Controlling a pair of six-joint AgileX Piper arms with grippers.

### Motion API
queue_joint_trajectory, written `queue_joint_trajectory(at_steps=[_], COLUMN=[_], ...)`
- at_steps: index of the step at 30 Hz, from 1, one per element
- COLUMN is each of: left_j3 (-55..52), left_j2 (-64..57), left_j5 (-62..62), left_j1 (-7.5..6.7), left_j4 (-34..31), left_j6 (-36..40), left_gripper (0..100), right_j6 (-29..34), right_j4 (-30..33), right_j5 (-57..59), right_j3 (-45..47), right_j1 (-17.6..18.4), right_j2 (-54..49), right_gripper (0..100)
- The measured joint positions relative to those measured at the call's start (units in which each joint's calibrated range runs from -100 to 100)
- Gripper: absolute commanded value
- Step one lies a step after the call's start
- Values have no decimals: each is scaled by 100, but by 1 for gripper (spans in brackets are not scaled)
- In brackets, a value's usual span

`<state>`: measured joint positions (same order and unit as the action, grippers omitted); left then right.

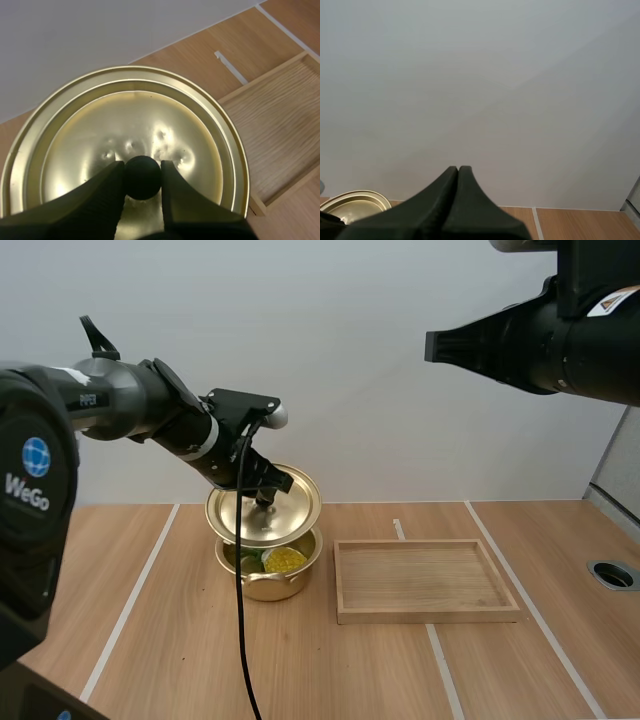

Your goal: Open the pot, put the pineapple inside, and close it

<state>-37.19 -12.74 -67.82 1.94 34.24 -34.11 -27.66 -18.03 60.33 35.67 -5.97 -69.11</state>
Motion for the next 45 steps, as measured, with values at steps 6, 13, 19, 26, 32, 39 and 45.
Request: queue_joint_trajectory(at_steps=[6, 13, 19, 26, 32, 39, 45], left_j3=[-80, -80, -139, -139, -139, -139, -101], left_j2=[408, 714, 960, 1113, 1153, 1153, 1235], left_j5=[141, 162, 179, 231, 215, 215, 160], left_j1=[0, 0, 0, 0, 0, 0, 0], left_j4=[75, 184, 209, 284, 318, 322, 337], left_j6=[-132, -230, -294, -312, -333, -342, -352], left_gripper=[0, 0, 0, 0, 0, 42, 100], right_j6=[0, 0, 0, 0, 0, 0, 0], right_j4=[0, 0, 0, 0, 0, 0, 0], right_j5=[0, 0, 0, 0, 0, 0, 0], right_j3=[0, 0, 0, 0, 0, 0, 0], right_j1=[0, 0, 0, 0, 0, 0, 0], right_j2=[0, 0, 0, 0, 0, 0, 0], right_gripper=[0, 0, 0, 0, 0, 0, 0])
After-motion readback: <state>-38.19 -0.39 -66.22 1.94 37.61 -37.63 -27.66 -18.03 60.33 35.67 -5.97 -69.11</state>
